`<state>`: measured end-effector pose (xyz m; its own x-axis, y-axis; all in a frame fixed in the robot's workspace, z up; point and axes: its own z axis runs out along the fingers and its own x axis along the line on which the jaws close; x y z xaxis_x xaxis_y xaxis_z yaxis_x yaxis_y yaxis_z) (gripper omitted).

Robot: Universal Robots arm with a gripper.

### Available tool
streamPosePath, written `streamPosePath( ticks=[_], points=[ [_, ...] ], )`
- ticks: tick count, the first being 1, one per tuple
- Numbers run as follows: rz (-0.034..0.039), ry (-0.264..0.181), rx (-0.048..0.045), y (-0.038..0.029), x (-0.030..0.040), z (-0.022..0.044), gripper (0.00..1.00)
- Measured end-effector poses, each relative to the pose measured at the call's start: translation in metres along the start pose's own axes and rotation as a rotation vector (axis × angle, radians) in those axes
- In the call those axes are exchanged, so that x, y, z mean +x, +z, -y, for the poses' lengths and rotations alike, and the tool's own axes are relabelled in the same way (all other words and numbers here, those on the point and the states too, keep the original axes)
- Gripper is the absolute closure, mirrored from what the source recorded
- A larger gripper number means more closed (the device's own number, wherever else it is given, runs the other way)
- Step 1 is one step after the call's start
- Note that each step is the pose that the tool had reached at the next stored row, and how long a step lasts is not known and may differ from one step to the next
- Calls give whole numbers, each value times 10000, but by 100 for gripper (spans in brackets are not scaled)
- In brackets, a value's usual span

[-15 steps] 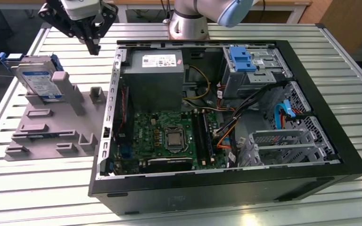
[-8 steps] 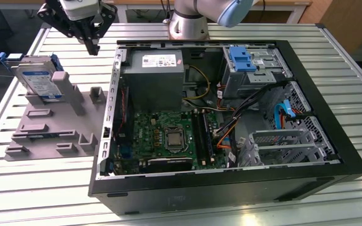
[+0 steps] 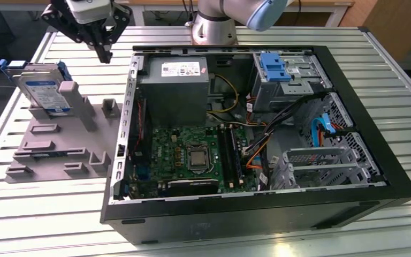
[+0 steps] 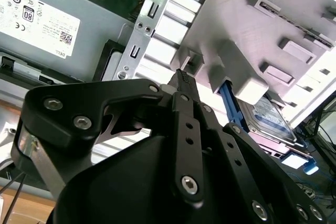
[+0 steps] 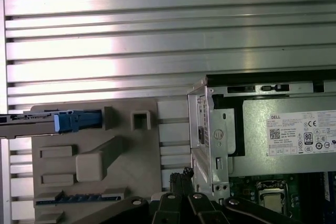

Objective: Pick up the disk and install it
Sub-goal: 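Reach for the disk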

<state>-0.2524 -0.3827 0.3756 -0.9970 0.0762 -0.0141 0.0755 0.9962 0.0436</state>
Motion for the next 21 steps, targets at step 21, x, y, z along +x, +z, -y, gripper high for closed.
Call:
streamPosePath(
  ticks=[21],
  points=[
    [-27, 2, 2, 20, 55, -4, 89]
  ],
)
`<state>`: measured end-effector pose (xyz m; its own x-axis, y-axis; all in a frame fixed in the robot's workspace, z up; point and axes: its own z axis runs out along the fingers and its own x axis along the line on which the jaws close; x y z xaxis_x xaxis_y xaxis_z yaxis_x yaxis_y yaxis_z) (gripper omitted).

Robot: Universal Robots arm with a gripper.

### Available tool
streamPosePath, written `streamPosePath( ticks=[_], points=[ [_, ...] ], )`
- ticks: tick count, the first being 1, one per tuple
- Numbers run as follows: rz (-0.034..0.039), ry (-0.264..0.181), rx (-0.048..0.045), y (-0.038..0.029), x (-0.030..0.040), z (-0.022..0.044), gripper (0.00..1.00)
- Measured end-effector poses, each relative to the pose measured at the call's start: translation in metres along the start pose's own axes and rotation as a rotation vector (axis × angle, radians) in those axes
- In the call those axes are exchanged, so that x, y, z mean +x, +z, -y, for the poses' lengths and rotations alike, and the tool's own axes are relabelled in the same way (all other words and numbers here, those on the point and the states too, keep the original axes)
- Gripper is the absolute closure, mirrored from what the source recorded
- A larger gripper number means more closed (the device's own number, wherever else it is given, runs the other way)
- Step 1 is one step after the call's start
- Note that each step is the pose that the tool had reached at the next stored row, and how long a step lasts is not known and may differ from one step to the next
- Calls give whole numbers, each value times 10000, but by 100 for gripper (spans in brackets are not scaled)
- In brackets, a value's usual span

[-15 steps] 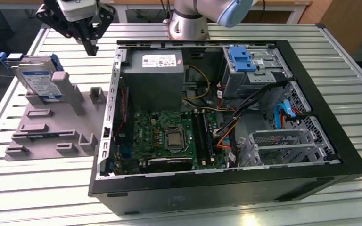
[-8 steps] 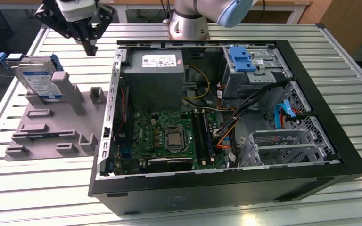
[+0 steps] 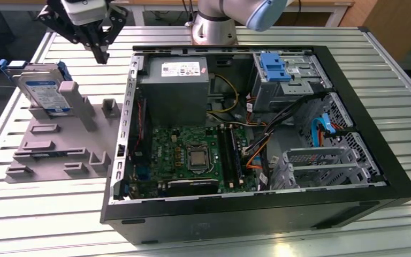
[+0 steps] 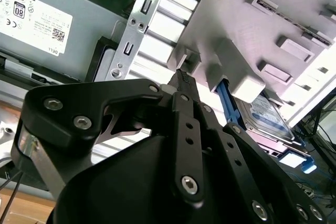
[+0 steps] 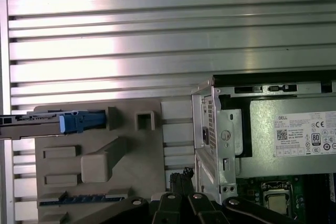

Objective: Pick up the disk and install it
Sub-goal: 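Reach for the disk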

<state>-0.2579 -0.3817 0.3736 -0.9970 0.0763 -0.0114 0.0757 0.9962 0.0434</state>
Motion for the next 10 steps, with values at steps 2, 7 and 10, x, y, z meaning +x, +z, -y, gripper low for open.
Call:
streamPosePath(
  ticks=[2, 7, 10],
  points=[
    [-2, 0, 1, 2, 8, -1, 89],
    [-4, 0, 1, 6, 25, -5, 89],
    [-6, 0, 1, 9, 37, -7, 89]
  ],
)
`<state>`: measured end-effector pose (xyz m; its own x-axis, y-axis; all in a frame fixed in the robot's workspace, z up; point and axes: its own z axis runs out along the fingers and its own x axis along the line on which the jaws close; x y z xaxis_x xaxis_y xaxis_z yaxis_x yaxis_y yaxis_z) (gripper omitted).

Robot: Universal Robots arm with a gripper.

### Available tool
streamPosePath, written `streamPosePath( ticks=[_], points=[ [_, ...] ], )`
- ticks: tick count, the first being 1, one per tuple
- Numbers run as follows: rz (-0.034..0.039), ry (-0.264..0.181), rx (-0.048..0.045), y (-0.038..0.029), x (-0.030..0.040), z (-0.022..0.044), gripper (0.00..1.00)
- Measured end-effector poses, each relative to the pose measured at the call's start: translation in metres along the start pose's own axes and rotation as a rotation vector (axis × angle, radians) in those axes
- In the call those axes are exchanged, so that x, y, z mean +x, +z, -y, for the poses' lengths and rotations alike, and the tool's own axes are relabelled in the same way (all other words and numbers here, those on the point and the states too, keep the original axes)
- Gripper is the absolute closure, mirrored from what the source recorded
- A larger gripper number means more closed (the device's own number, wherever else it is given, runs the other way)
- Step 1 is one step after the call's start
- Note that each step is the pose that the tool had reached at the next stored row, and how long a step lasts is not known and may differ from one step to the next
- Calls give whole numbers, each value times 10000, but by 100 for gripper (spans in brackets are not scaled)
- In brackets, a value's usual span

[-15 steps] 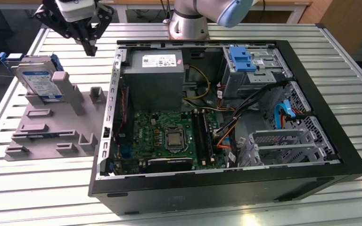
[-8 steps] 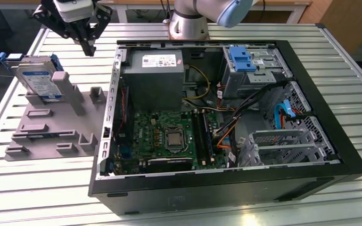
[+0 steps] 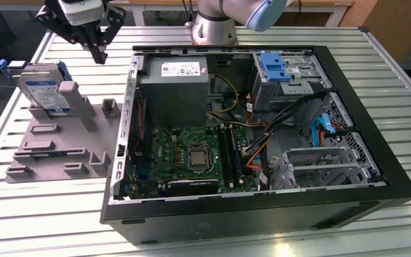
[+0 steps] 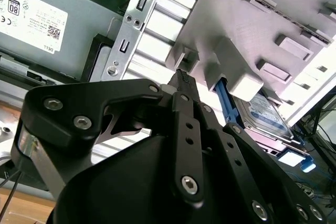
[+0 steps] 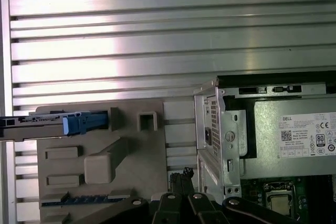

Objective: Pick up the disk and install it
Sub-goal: 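Reach for the disk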

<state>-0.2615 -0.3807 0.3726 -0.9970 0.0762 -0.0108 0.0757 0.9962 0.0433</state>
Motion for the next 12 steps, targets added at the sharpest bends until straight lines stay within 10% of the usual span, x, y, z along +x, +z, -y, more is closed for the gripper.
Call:
streamPosePath(
  ticks=[12],
  points=[
    [-3, 1, 0, 9, 41, -7, 89]
  ],
)
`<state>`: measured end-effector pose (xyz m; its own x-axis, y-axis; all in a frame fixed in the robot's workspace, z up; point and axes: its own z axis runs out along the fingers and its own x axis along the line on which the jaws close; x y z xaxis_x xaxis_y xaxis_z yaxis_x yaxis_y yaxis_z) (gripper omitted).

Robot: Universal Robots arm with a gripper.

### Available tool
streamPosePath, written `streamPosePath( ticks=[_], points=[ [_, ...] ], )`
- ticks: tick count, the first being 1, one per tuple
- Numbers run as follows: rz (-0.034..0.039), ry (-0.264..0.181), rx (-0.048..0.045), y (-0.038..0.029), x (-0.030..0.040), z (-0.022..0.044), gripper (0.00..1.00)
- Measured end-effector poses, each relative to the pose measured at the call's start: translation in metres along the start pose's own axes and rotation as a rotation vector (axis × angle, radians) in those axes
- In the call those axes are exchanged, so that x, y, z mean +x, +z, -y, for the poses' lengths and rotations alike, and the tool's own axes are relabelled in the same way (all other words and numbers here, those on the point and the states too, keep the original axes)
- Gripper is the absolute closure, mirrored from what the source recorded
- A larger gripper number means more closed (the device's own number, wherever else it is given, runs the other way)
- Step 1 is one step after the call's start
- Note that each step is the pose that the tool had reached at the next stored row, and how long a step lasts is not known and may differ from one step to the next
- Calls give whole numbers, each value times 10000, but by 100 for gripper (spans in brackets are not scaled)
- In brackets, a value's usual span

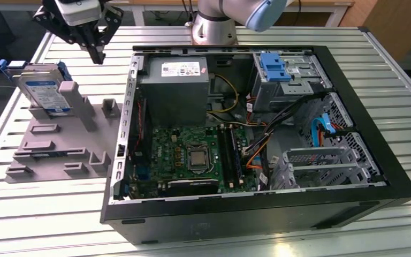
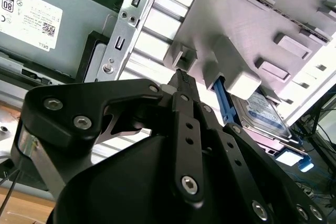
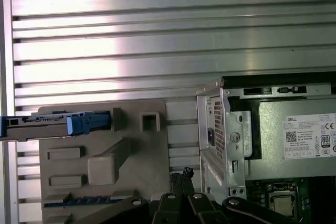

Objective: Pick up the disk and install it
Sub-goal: 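Reach for the disk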

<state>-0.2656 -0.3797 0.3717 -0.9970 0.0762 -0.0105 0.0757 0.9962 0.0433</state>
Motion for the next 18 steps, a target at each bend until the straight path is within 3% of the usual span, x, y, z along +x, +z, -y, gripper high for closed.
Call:
streamPosePath(
  ticks=[18],
  points=[
    [0, 0, -1, 11, 64, -8, 89]
  ],
)
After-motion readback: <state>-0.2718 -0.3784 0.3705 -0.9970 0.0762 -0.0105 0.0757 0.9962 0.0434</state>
